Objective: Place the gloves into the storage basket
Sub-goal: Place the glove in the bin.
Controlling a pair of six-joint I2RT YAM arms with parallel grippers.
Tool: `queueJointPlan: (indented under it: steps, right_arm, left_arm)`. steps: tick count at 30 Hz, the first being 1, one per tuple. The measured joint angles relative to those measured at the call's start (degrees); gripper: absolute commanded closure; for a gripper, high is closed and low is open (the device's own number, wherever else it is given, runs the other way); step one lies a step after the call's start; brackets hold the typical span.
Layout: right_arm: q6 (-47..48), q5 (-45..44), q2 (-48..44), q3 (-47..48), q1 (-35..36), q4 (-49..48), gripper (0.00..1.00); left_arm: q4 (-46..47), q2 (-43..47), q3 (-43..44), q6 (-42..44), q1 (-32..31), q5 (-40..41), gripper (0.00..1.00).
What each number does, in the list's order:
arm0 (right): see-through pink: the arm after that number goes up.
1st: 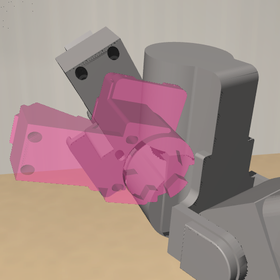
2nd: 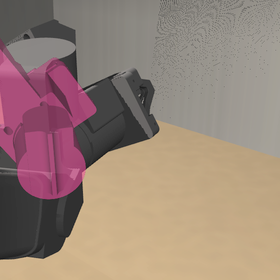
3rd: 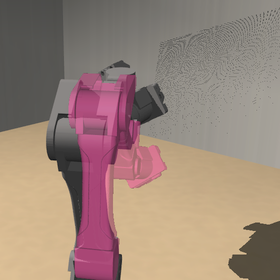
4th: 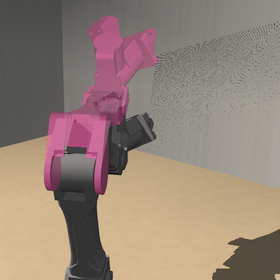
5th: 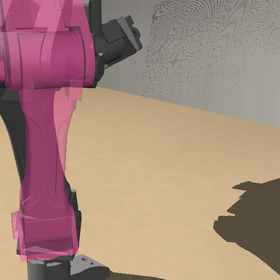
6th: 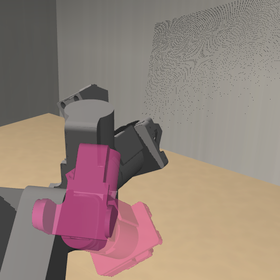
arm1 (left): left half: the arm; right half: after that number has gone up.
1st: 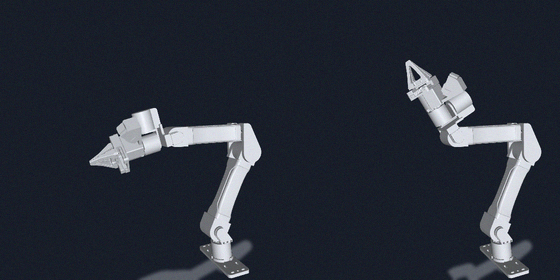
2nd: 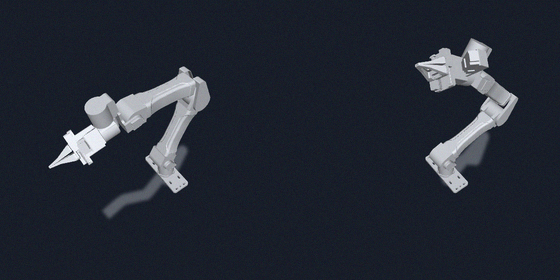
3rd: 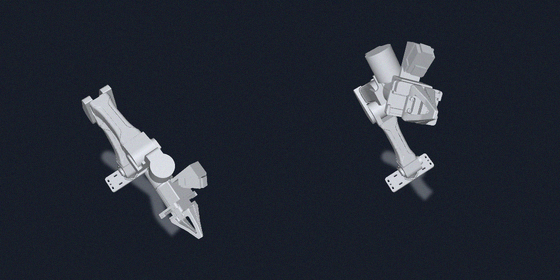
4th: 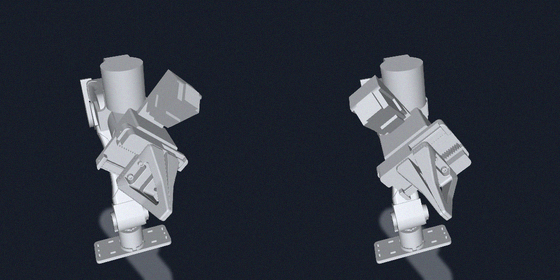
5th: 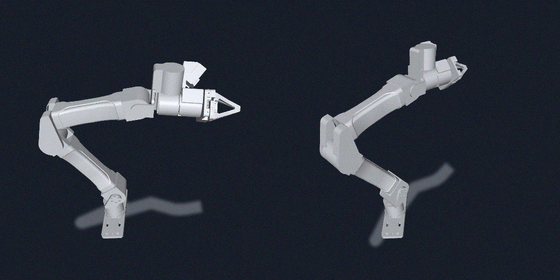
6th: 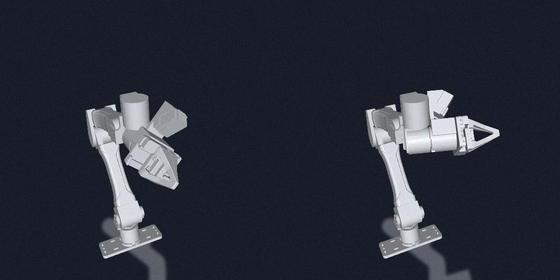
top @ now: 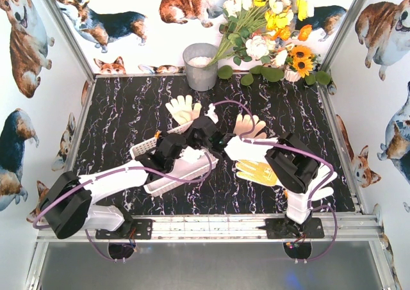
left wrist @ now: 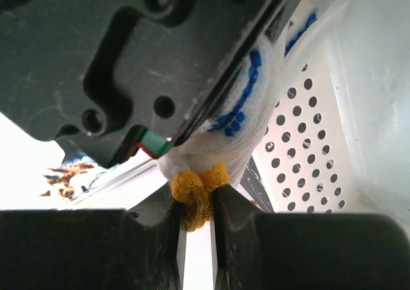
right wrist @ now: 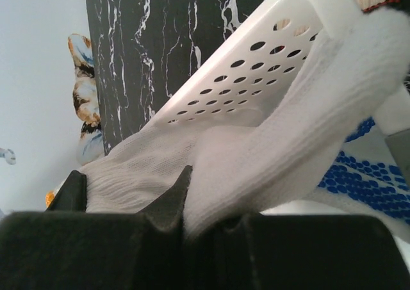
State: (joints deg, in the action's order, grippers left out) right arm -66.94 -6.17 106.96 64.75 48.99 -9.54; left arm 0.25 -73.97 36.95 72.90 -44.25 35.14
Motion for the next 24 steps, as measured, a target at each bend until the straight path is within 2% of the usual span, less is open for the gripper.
queueJointPlan:
  steps: [7,22,24]
  right_arm:
    - [-0.9,0.1,2.5,0.4,1.0,-0.3,1.00]
    - [-5.4,1.2,6.0,0.3,5.6,-1.1,1.00]
    - [-6.8,1.4,6.9,0.3,5.9,-1.4,1.00]
  left_arm:
    - [-2.4,0.1,-1.7,-2.7,0.8,-1.1,1.00]
    - [-9.9,6.4,-7.3,-10.0,0.9,-3.1,1.00]
    - [-10.9,6.1,-7.4,-10.6,1.0,-3.4,0.88]
